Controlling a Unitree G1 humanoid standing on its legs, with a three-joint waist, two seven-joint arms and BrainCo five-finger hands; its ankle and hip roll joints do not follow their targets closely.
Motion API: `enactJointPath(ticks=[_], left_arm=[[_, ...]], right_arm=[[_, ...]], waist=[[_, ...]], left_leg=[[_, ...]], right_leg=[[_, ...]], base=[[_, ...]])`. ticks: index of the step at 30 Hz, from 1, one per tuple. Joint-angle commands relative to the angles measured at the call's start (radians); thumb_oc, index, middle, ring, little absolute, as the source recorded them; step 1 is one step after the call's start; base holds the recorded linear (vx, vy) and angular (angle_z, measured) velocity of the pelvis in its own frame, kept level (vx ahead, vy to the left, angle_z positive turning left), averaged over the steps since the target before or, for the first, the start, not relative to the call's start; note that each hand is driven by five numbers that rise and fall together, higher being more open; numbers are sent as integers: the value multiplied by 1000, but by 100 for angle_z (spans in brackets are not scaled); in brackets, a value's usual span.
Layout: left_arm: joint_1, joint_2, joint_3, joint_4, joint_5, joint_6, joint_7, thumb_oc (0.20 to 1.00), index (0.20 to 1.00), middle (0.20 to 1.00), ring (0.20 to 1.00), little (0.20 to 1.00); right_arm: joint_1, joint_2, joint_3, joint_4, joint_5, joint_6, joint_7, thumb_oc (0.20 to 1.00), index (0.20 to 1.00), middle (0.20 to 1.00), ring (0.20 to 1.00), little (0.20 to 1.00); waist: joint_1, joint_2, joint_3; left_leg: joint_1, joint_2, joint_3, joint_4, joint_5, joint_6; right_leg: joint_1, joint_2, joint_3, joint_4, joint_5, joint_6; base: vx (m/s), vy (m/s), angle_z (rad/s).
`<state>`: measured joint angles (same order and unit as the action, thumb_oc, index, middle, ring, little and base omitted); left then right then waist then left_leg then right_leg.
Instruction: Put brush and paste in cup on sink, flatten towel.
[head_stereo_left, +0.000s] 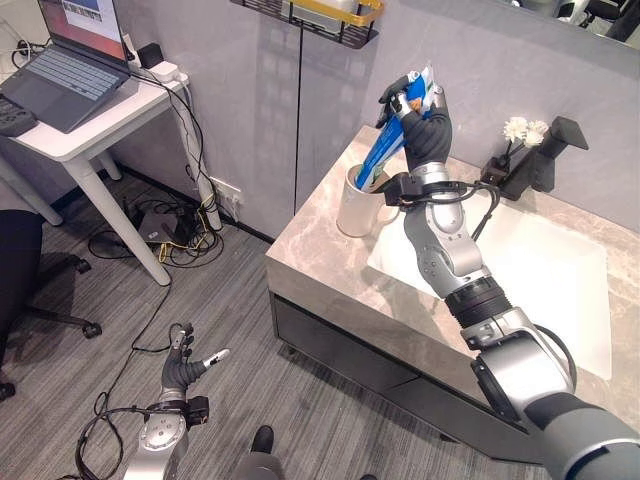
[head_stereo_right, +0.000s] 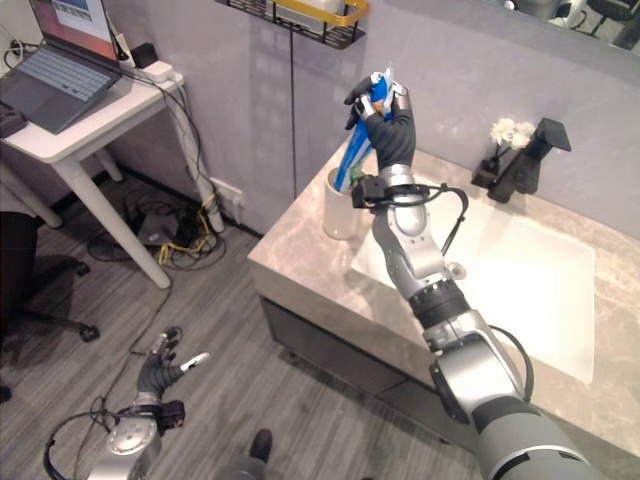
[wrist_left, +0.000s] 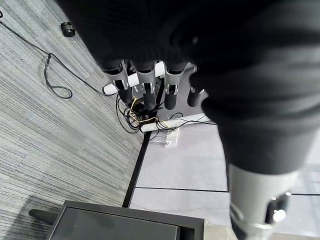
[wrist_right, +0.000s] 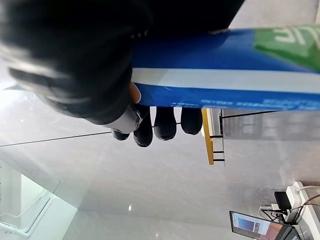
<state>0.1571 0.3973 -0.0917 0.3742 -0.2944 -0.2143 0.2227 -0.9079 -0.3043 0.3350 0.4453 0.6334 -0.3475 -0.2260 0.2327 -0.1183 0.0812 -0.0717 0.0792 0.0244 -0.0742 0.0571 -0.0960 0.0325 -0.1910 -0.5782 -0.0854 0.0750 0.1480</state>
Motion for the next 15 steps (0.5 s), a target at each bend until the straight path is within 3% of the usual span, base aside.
enactJointPath(ticks=[1, 15], left_arm=[[-20, 67, -3, -27, 32, -57, 13, 1000, 1000, 1000, 1000, 1000], [-19, 61, -26, -14, 17, -60, 3, 1000, 1000, 1000, 1000, 1000]], right_arm=[[-59, -10, -13, -17, 3, -47, 15, 200, 200, 200, 200, 200], [-40, 10, 8, 20, -25, -36, 20, 200, 200, 200, 200, 200]], waist=[[14, -52, -20], [22, -49, -20]], left_leg=[[-32, 25, 22, -13, 30, 2], [-33, 23, 21, -13, 28, 6]], right_leg=[[48, -118, 68, 10, 107, 78], [43, -115, 74, 10, 116, 81]], base=[[10, 2, -4], [1, 0, 0]])
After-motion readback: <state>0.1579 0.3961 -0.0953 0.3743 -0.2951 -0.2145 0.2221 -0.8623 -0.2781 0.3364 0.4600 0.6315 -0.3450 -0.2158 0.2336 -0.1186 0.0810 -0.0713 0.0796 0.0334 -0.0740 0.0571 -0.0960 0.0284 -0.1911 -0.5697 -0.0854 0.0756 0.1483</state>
